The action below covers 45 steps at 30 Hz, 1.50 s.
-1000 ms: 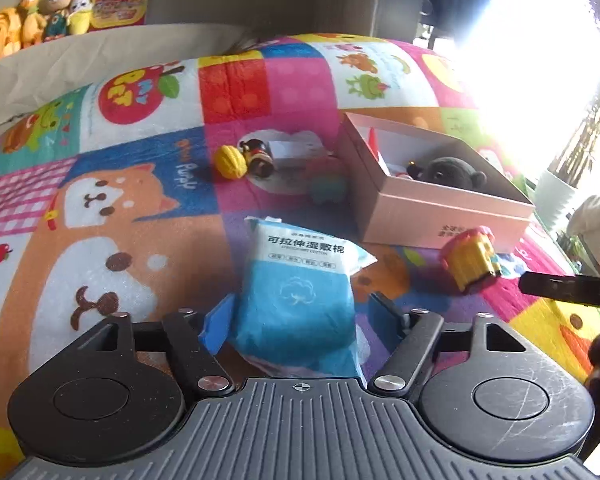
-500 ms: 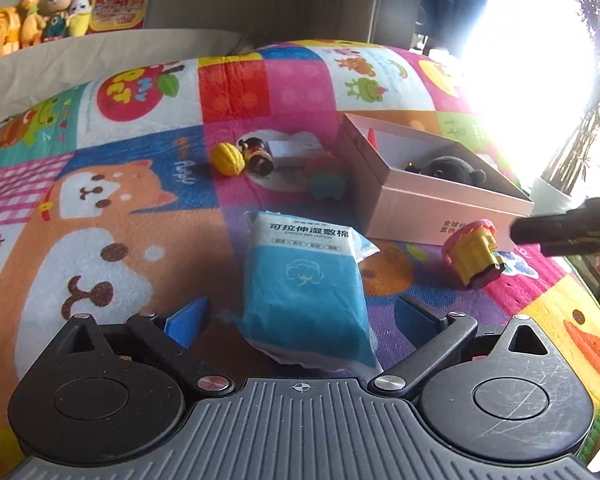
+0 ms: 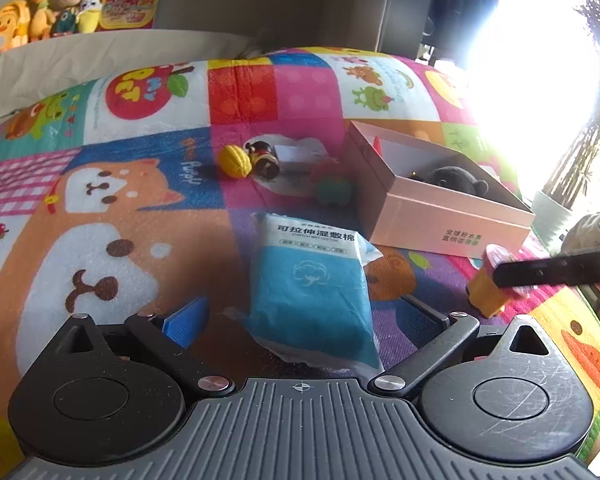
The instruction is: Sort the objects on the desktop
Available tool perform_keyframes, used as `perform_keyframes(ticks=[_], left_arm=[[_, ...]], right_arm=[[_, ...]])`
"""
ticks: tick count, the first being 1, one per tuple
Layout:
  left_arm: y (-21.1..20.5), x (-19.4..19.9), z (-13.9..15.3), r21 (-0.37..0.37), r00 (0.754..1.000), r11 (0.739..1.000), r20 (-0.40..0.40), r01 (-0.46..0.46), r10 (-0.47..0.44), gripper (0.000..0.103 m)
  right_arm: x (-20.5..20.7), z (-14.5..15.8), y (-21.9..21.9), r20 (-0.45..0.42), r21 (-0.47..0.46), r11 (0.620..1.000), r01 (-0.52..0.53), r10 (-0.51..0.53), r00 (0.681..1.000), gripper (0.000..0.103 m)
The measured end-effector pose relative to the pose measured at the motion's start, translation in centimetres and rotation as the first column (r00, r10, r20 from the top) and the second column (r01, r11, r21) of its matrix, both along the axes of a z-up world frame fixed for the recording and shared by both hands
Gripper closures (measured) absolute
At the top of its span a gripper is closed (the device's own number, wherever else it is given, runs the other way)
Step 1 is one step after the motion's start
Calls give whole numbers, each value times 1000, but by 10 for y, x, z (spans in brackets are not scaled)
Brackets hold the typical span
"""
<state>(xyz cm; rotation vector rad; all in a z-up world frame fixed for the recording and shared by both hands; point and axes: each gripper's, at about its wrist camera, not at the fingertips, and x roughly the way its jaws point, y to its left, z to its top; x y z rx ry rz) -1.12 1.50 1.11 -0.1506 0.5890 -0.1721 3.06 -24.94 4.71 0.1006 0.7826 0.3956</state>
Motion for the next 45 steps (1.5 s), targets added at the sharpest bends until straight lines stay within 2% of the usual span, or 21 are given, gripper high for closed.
perform_keyframes(ticks=[6,13,20,23,26,28,30,32,37,42,45], left_arm=[[0,2,-1,1,1000,1000,-15,-7,7,1],[-2,0,-1,18,1000,1000,-14,-16,16,1],[-3,4,-1,29,999,999,-35,-15,16,1],[-9,10,1,80,999,997,-35,19,-16,1],[-25,15,5,213,999,976,0,46,-47,1],[-30,22,6,231,997,970,-14,73,-72,2],[-30,28,4,216,996,973,-46,87,-79,7],[-29,33,1,208,994,974,-82,90,-74,28],[-23,28,2,170,993,982,-100,81,-65,42],[-24,2,14,158,991,980,-71,122,-112,43],[-26,-12,16,147,989,978,-65,145,-136,43]], right_arm=[[-46,-4,-12,94,-77,997,2,6,996,48],[-52,-7,-3,139,-117,993,-3,20,990,47],[-65,-26,-3,151,-162,986,24,1,989,29],[-74,-35,-3,177,-185,982,48,-15,984,23],[-78,-41,-5,194,-202,977,74,-34,980,20],[-77,-44,-7,192,-196,977,84,-46,980,20],[-77,-47,-8,194,-194,976,94,-56,979,16],[-79,-48,-9,206,-195,976,100,-59,977,16],[-82,-49,-10,215,-189,977,96,-55,975,16],[-82,-46,-9,223,-192,977,89,-45,974,16],[-83,-40,-7,257,-191,977,99,-48,965,16]])
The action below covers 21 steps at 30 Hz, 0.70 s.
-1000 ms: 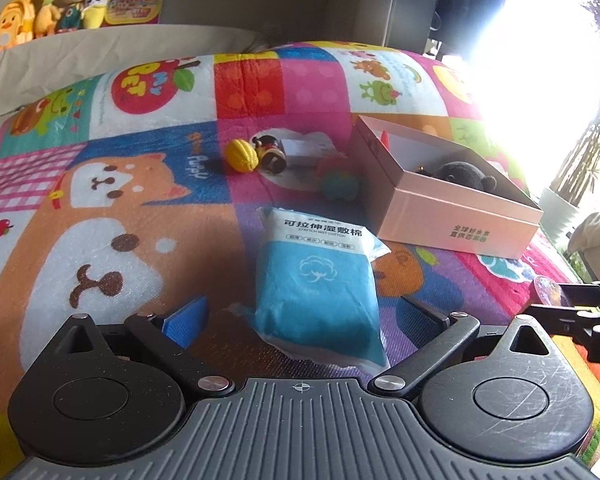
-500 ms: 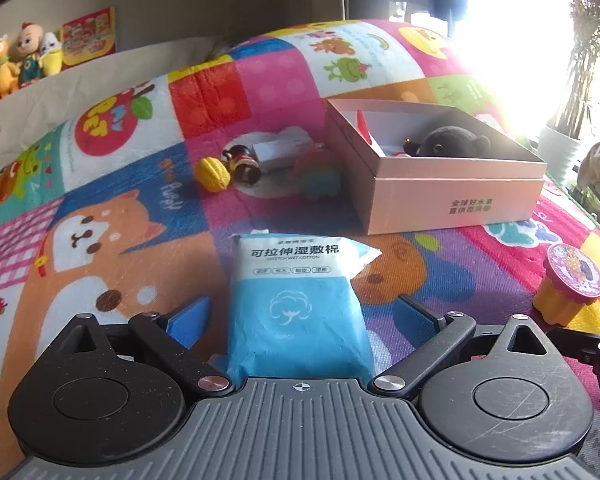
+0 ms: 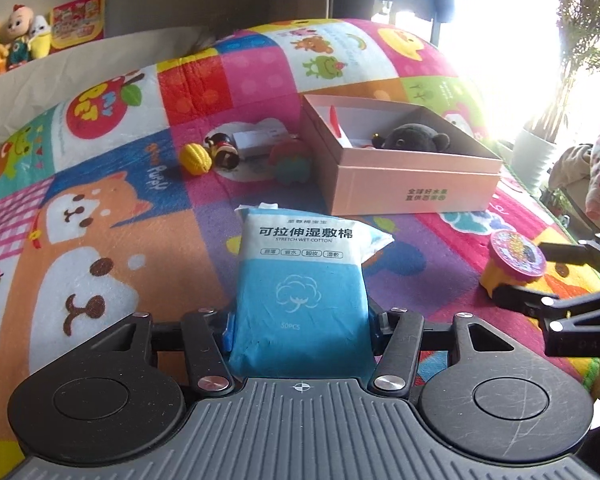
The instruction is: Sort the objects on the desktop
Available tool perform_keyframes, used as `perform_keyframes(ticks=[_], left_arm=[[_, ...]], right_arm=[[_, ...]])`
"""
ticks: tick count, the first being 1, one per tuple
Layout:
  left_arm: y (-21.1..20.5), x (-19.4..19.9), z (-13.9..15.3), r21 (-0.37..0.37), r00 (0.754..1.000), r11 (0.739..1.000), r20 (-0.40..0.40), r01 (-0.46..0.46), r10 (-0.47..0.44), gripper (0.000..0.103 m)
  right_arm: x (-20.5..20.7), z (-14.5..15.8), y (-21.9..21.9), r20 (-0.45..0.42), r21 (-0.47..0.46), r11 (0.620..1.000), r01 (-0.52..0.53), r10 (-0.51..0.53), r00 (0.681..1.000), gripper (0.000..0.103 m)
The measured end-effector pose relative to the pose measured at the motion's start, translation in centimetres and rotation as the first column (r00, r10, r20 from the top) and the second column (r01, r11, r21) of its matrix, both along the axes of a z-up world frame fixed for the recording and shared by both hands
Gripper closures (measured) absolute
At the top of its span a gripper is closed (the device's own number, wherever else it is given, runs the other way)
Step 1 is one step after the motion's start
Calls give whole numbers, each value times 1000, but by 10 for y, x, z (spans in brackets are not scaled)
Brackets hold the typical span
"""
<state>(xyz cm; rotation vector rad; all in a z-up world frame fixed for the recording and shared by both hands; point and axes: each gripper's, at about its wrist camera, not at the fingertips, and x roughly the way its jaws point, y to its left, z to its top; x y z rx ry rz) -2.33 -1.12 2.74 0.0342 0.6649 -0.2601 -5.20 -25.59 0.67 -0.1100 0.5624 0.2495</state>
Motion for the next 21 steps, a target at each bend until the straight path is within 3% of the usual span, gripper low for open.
perform_keyframes(ticks=[4,8,9,15,21], left_arm=[[-4,-10,-2,-5,1000,1000,-4,16,-16,43],[-2,-20,-1,-11,1000,1000,-4,11,-11,43],[-1,-23,0,-11,1000,1000,0,13,-13,43],[1,-34,10,-16,1000,1000,17,27,-26,43],[-8,-32,38,-35,994,998,98,49,-45,43]], right_arm=[[4,7,5,26,-25,1000,-7,8,1000,22],[16,5,10,-48,-28,999,-42,40,998,57],[17,5,10,-71,-16,999,-44,43,997,61],[7,22,-4,-89,47,998,-44,48,995,61],[-14,61,-24,23,71,997,-25,23,999,61]])
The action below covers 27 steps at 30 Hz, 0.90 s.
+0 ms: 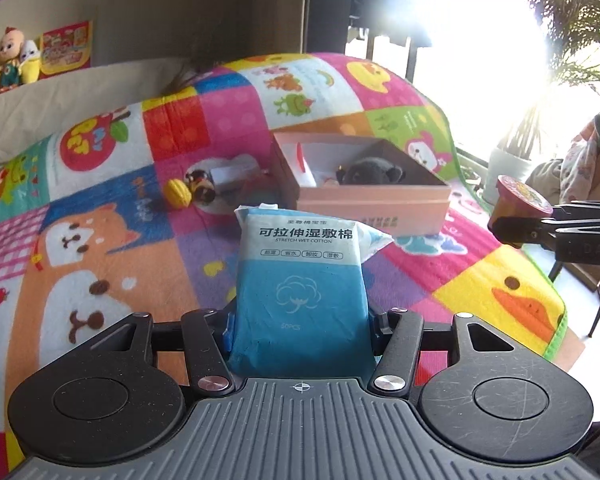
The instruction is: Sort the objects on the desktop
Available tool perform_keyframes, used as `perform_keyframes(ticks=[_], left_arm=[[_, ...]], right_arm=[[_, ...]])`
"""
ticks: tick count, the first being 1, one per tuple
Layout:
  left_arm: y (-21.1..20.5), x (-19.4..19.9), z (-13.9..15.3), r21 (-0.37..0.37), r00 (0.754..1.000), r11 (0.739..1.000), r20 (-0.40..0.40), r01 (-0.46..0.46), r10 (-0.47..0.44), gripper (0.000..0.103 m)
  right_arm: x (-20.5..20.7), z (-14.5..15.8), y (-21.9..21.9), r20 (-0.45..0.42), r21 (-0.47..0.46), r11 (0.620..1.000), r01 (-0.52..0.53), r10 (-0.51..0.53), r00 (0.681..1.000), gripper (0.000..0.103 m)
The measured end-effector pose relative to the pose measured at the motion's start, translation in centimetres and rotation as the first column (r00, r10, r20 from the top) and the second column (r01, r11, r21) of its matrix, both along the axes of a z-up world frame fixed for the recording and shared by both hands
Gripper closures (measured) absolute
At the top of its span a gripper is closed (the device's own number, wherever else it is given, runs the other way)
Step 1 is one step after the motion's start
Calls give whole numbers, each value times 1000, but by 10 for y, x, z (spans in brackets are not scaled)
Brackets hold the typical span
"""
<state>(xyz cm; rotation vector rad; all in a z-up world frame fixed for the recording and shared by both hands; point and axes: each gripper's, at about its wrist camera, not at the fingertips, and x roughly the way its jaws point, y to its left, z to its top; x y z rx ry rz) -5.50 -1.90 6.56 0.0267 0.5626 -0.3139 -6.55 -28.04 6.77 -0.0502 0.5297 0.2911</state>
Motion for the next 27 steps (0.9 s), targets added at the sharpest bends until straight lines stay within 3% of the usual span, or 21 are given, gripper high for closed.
perform_keyframes(ticks=[6,13,17,21,23,24,27], left_arm=[[-9,25,50,20,990,1000,144,-7,4,43],[-34,96,81,-31,989,999,150,13,-9,43],[-64,134,76,-71,995,996,85,56,-50,43],[-91,177,55,-90,998,996,57,15,-10,40],[-96,192,41,-109,1000,994,-2,21,-21,26],[-94,191,35,-124,999,992,-16,26,-29,25],[-86,170,21,-72,999,997,18,39,-37,16]], right_arm=[[-14,43,-34,119,108,994,17,-30,992,61],[-15,48,-66,174,155,984,88,-115,978,61],[-8,40,-77,147,141,979,144,-164,975,61],[2,31,-82,116,141,977,160,-176,978,61],[7,28,-83,102,141,977,159,-174,979,61],[10,27,-82,96,139,977,163,-177,979,61],[12,29,-83,105,129,979,160,-174,979,61]])
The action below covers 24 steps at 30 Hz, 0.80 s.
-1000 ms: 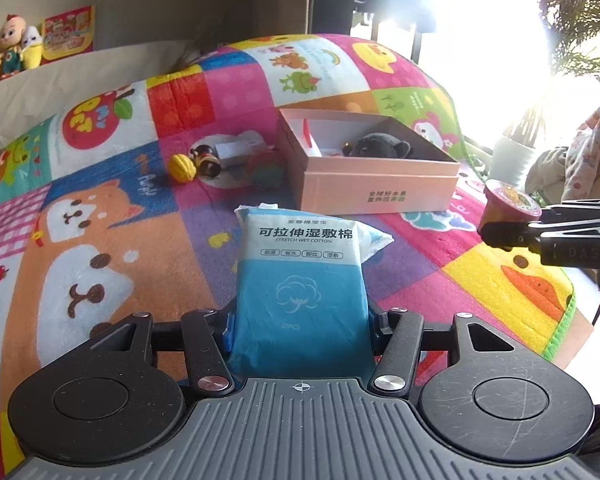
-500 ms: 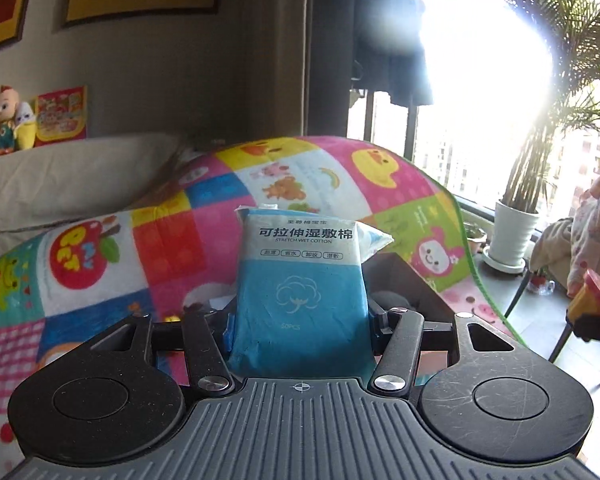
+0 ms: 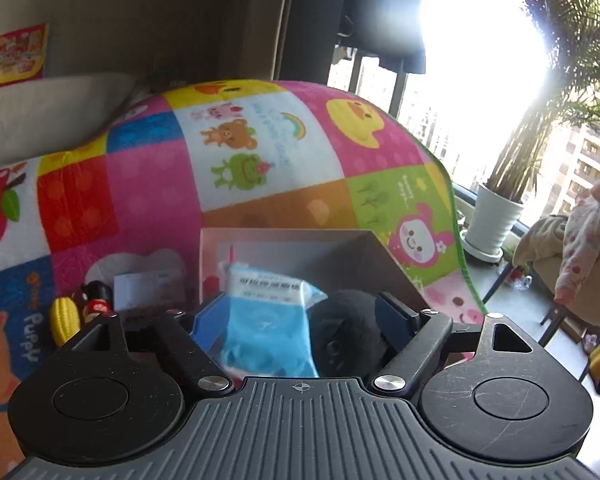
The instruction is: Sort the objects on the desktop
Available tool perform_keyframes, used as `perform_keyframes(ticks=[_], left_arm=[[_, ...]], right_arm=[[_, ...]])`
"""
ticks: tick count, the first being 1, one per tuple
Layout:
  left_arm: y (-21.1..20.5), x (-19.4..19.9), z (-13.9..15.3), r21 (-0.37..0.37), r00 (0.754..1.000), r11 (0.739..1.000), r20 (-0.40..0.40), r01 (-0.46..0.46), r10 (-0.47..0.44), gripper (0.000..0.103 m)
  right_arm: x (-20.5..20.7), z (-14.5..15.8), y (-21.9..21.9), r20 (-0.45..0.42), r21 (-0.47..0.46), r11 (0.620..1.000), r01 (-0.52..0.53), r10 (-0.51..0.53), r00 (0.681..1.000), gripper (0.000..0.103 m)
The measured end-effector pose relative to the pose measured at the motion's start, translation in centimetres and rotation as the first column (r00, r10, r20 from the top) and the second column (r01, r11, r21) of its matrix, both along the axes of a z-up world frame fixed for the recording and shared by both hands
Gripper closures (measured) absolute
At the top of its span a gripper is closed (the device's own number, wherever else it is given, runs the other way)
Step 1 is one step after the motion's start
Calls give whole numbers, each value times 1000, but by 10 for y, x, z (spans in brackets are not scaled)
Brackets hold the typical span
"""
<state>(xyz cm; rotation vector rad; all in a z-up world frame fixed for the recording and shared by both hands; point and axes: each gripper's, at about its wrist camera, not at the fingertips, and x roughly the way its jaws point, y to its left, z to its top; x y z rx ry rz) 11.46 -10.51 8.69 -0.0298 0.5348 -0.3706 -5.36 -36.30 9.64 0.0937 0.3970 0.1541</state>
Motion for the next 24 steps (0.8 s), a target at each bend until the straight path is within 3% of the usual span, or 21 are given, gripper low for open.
perform_keyframes(ticks=[3,8,12,17,24], left_arm=[[10,-23,-12,63,1000,998,19,9,-10,14],[31,-50,-21,78,1000,997,20,9,-10,8],[50,-55,-25,57,1000,998,16,-20,19,7],[97,-70,-35,45,992,991,-6,-124,124,4],[143,-74,-59,27,972,974,-61,-227,228,3]], right_arm=[[4,4,2,16,-35,999,-13,14,1000,61],[42,25,19,55,-88,994,-58,63,996,61],[109,56,35,65,-64,995,-80,84,994,61],[197,61,66,-55,-147,986,-76,69,996,53],[190,56,85,-106,-130,985,-112,98,989,51]])
